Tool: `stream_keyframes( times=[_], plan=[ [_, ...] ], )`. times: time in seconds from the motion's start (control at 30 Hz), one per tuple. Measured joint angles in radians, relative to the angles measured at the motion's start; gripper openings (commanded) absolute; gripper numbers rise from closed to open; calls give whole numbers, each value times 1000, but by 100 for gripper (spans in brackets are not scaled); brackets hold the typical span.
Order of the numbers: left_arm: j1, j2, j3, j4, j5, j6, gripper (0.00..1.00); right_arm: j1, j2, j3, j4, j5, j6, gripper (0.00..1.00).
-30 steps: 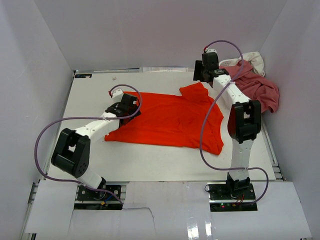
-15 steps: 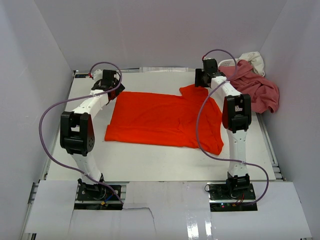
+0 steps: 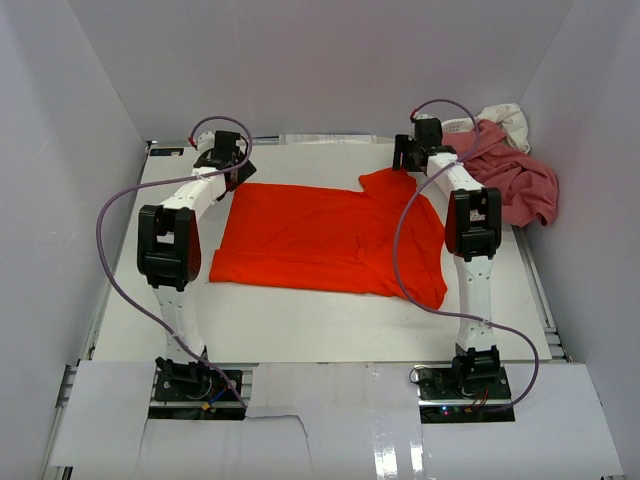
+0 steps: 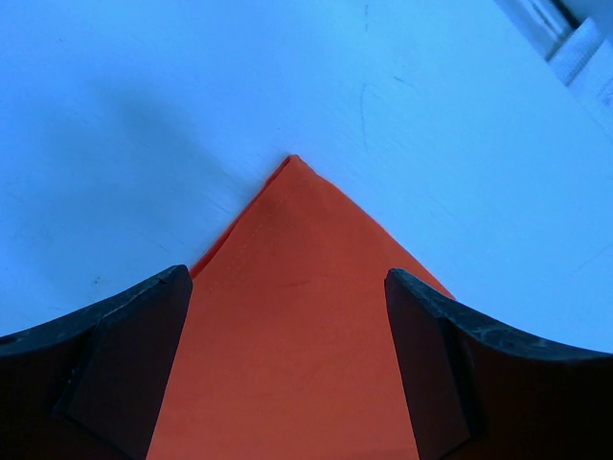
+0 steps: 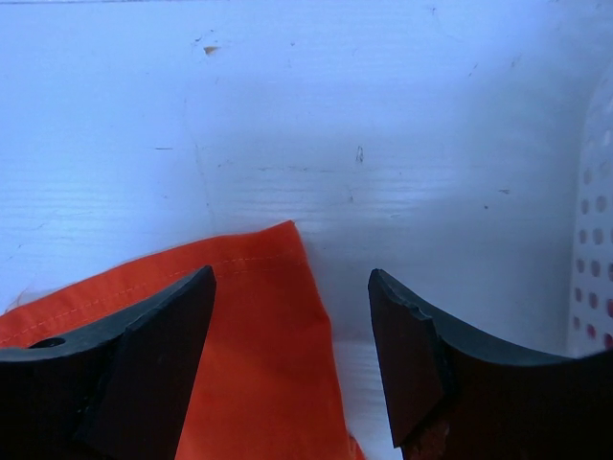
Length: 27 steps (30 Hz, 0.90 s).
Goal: Fold and stack the t-shirts
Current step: Grap the side of the flattened tshirt furthest away from the robot with both arms
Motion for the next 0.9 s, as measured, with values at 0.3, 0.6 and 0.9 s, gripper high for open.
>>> stream_keyframes(
  times=[0.3,0.6,0.9],
  plan=[
    [26,76,1,19,39,8,93,-1,46,10,45,-36,20,74],
    [47,77,9,56,46,25,93,-1,70,39,55,-50,36,59],
    [60,77,9,80,62,27,93,-7,79,45,65,-68,43,29]
  ],
)
